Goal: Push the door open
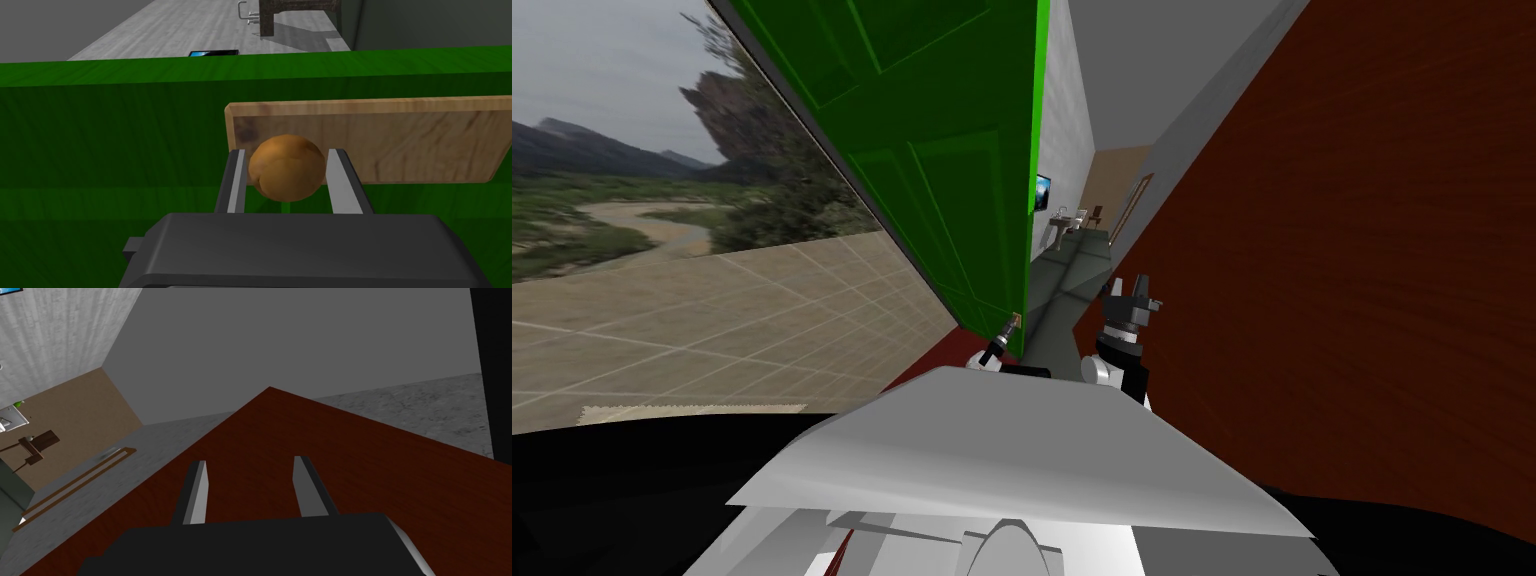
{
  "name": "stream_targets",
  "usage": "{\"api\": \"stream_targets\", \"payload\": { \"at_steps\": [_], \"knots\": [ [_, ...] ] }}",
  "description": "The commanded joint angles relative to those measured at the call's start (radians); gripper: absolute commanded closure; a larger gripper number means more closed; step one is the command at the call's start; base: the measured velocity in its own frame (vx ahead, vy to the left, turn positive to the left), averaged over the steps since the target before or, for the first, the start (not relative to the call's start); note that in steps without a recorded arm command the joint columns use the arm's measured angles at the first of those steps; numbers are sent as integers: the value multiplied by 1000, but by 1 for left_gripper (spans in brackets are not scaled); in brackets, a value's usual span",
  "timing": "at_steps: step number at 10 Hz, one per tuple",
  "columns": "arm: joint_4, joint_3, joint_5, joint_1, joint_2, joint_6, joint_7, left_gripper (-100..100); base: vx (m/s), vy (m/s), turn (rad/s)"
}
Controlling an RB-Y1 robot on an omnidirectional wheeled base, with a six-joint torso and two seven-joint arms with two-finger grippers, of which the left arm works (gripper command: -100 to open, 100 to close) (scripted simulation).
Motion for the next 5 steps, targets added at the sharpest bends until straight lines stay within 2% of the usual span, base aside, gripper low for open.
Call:
{"api": "stream_targets", "payload": {
  "at_steps": [1, 4, 5],
  "knots": [
    [-4, 28, 7, -5, 7, -2, -9, 100, 175, -118, 48],
    [7, 72, 15, -10, 3, -3, -24, 100, 154, -114, 56],
    [7, 72, 15, -10, 3, -3, -24, 100, 110, -90, 43]
  ]
}}
